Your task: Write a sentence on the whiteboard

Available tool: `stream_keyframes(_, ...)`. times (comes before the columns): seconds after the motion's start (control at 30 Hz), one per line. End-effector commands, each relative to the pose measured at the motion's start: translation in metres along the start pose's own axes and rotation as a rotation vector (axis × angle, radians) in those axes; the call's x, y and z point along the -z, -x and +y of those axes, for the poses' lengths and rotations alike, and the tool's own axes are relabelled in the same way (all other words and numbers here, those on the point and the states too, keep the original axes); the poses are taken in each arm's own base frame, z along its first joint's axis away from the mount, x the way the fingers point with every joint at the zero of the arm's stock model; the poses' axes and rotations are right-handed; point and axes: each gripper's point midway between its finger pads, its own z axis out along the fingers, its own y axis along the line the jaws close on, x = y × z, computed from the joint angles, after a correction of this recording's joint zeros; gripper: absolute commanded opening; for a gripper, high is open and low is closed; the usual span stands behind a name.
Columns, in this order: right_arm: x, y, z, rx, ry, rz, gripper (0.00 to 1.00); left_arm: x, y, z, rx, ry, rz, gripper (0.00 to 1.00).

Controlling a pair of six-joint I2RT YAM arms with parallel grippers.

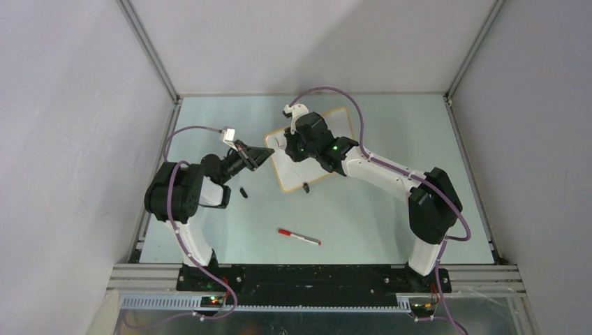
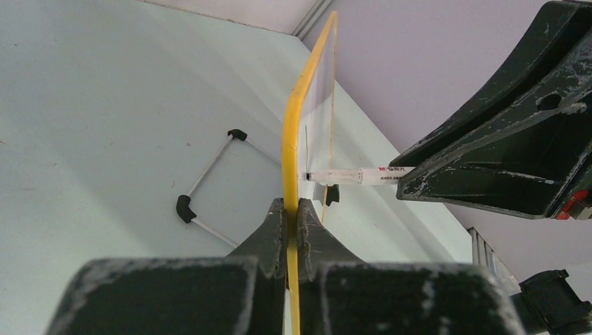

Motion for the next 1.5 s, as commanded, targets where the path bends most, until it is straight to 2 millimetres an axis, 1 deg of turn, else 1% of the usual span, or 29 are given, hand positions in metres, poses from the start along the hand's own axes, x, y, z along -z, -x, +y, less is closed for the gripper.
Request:
stream_keyframes(0.0,0.000,0.006,-0.001,0.018,-0.019,-0.011,0.00,-0.004,0.011,-0.003,-0.087,-0.039,-0.025,0.00)
stream_keyframes(0.2,0.009,0.014,0.000,0.023,-0.009,-0.044,0.00,-0.004,0.012,-0.004,-0.089,-0.041,-0.026,0.00)
stream_keyframes(0.3,0.019,0.028,0.007,0.022,0.029,-0.100,0.00,-0.004,0.012,-0.004,-0.089,-0.040,-0.026,0.00)
stream_keyframes(0.33,0.020,0.027,0.010,0.022,0.045,-0.103,0.00,-0.004,0.012,-0.004,-0.089,-0.041,-0.026,0.00)
stream_keyframes(0.37,0.024,0.035,0.012,0.020,0.059,-0.133,0.00,-0.004,0.012,-0.004,-0.090,-0.041,-0.026,0.00)
stream_keyframes(0.4,0.025,0.034,0.015,0.021,0.074,-0.134,0.00,-0.004,0.012,-0.004,-0.089,-0.040,-0.025,0.00)
stream_keyframes(0.43,0.030,0.041,0.017,0.020,0.086,-0.162,0.00,-0.004,0.012,-0.004,-0.090,-0.041,-0.026,0.00)
stream_keyframes(0.57,0.033,0.050,0.021,0.022,0.104,-0.199,0.00,-0.004,0.012,-0.004,-0.090,-0.041,-0.026,0.00)
stream_keyframes(0.7,0.032,0.058,0.021,0.016,0.108,-0.228,0.00,-0.003,0.012,-0.005,-0.089,-0.040,-0.027,0.00)
stream_keyframes(0.93,0.023,0.060,0.016,0.006,0.094,-0.219,0.00,-0.003,0.012,-0.004,-0.089,-0.040,-0.026,0.00)
stream_keyframes(0.97,0.023,0.064,0.015,0.005,0.090,-0.224,0.00,-0.003,0.012,-0.004,-0.089,-0.040,-0.027,0.00)
stream_keyframes(1.47,0.007,0.054,0.008,0.013,0.047,-0.180,0.00,-0.004,0.012,-0.005,-0.088,-0.042,-0.026,0.00)
